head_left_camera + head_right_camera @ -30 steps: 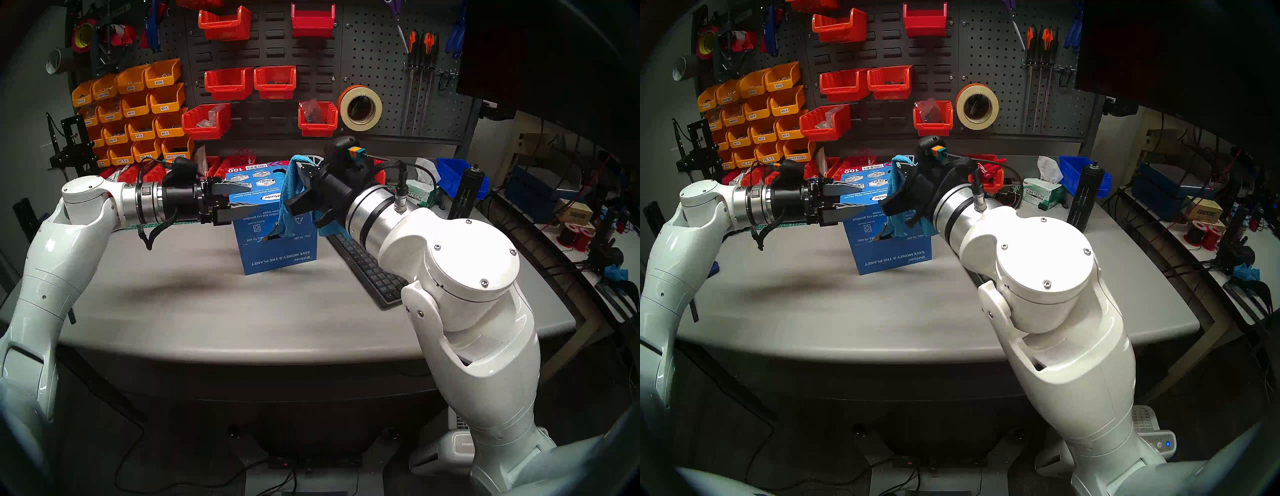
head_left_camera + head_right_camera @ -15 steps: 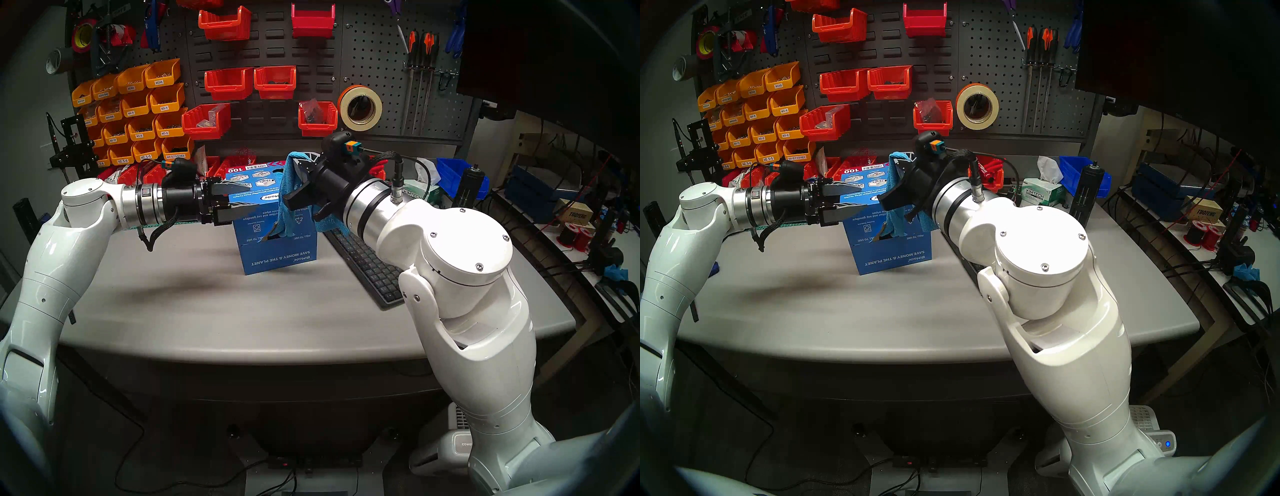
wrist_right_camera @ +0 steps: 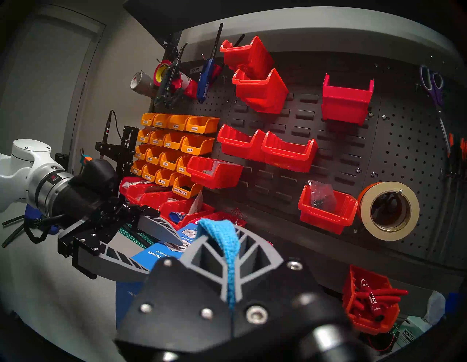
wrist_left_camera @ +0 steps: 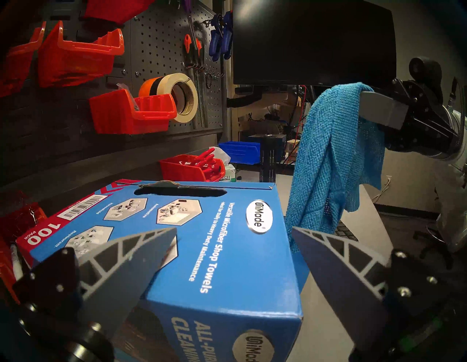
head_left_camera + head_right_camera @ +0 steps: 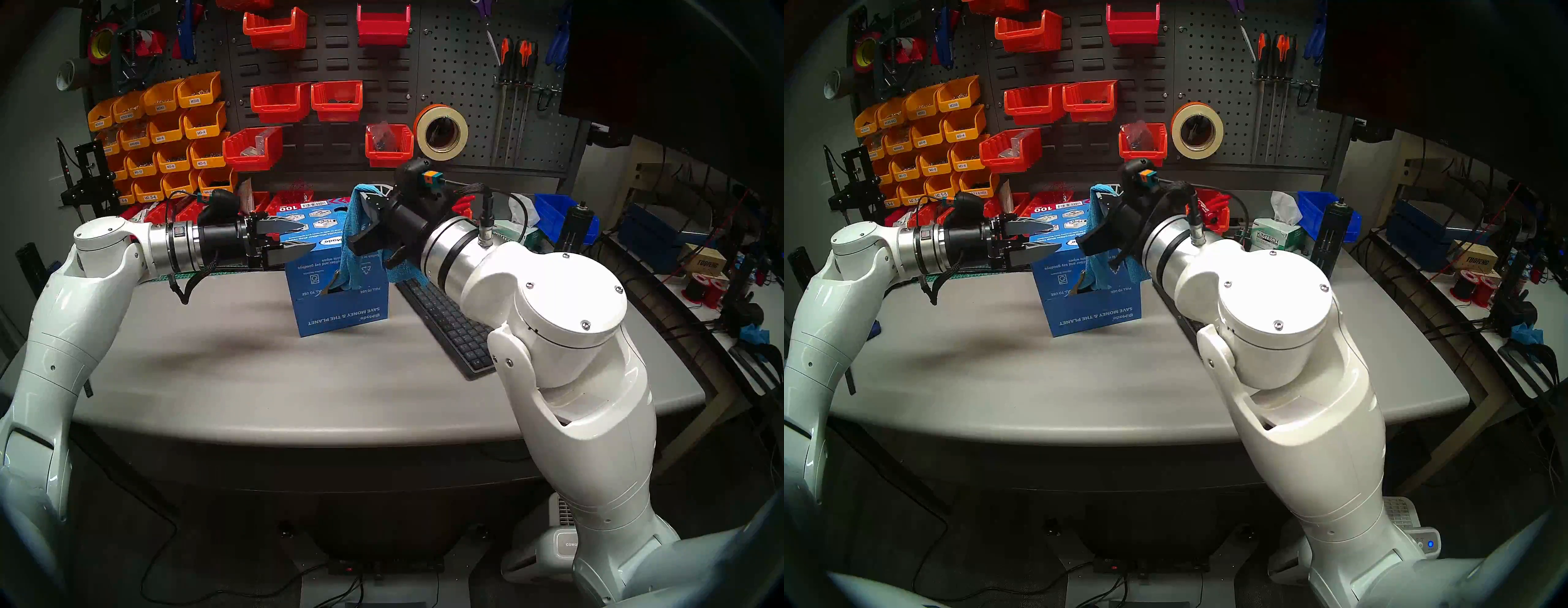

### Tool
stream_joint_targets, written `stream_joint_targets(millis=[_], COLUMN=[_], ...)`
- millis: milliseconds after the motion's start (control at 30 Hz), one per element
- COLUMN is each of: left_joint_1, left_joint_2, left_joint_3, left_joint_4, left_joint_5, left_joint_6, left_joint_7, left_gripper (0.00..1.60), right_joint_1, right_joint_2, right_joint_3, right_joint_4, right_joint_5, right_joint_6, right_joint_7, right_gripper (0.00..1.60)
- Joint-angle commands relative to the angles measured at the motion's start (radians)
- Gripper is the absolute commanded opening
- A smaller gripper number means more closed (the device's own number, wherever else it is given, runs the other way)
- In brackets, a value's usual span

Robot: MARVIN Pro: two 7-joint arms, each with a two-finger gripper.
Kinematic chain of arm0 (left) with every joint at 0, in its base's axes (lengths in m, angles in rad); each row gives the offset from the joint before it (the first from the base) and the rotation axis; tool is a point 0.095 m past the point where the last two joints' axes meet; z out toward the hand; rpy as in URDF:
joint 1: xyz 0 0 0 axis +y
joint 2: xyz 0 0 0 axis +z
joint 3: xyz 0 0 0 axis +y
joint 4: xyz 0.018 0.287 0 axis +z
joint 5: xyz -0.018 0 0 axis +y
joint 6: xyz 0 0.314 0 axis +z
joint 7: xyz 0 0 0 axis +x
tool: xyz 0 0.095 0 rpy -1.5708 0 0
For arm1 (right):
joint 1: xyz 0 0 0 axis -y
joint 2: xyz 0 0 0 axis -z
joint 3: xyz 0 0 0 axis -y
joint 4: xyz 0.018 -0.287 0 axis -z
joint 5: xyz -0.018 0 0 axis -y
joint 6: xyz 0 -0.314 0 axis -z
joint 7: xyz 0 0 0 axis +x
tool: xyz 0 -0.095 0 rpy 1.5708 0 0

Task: Take out a shop towel

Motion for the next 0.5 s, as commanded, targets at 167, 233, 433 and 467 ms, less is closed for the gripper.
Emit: stream_joint_targets(millis=[167, 233, 433, 467], left_joint_1=[-0.004, 0.036, 0.148, 0.157], left_joint_2=[0.033, 0.049, 0.085, 0.086], left_joint_3=[-0.103, -0.123, -0.162, -0.163], left_joint_4=[-0.083, -0.114, -0.167, -0.168], left_joint_5=[-0.064, -0.079, -0.091, -0.09], left_joint_6=[-0.044, -0.05, -0.054, -0.056], left_joint_7=[-0.05, -0.077, -0.144, -0.151], left_gripper=[1.6, 1.6, 1.6, 1.6], right_joint_1=[0.033, 0.036, 0.061, 0.065], right_joint_2=[-0.008, -0.008, -0.01, -0.011], right_joint_3=[0.011, 0.014, 0.022, 0.024], right_joint_4=[-0.026, -0.021, -0.005, -0.002], right_joint_5=[-0.001, 0.0, 0.002, 0.002], right_joint_6=[-0.017, -0.018, -0.017, -0.017], right_joint_7=[0.003, 0.005, 0.015, 0.017], right_gripper=[0.0, 0.0, 0.0, 0.0])
